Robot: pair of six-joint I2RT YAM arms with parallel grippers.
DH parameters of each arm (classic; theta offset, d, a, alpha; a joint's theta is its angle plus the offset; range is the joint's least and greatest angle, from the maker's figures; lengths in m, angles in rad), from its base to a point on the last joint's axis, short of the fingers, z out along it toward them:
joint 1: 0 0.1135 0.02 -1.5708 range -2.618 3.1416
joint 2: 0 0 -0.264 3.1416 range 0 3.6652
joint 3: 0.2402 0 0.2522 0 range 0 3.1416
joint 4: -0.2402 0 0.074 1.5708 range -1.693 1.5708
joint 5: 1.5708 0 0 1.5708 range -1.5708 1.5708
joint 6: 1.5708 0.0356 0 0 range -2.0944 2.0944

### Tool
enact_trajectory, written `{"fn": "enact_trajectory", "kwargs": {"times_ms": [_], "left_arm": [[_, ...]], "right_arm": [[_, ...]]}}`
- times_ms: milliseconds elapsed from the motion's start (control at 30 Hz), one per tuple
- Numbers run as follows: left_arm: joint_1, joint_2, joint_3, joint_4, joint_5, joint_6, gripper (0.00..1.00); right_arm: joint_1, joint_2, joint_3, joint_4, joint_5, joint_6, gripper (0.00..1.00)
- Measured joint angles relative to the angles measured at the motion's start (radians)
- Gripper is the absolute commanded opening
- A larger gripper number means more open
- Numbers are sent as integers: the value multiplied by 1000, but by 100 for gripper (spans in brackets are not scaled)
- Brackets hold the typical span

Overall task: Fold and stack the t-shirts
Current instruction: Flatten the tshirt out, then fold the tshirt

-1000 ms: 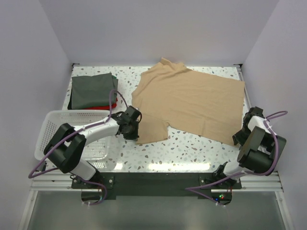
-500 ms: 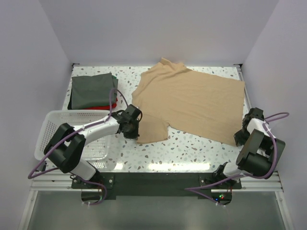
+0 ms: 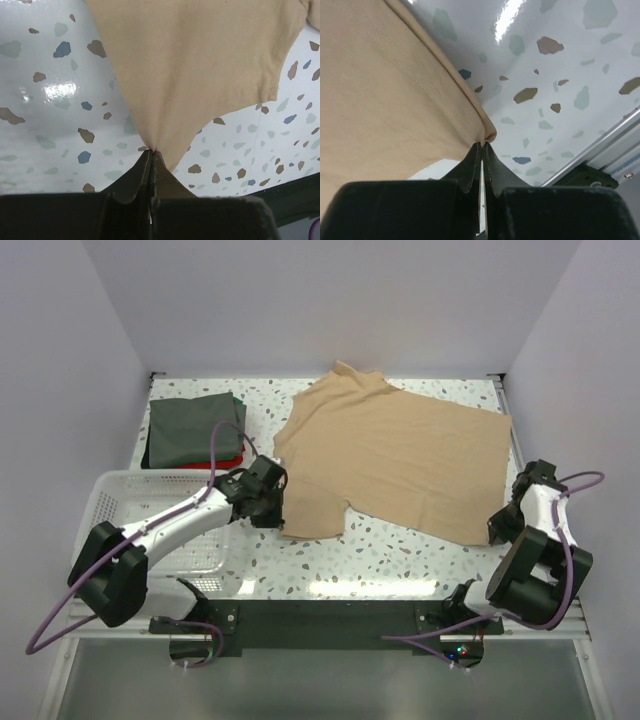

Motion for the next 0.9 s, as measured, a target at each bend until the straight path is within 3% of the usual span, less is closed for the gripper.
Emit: {"fn": "enact_trajectory", "kwargs": {"times_ms": [633,900], "left_arm": [[0,-249,-98,-168,69,-69,0],[0,-193,-68,-182,83,-66,0]], "right_arm": [[16,-124,73,-230,1,-3,0],[18,-130,74,-242,4,-8,0]]}}
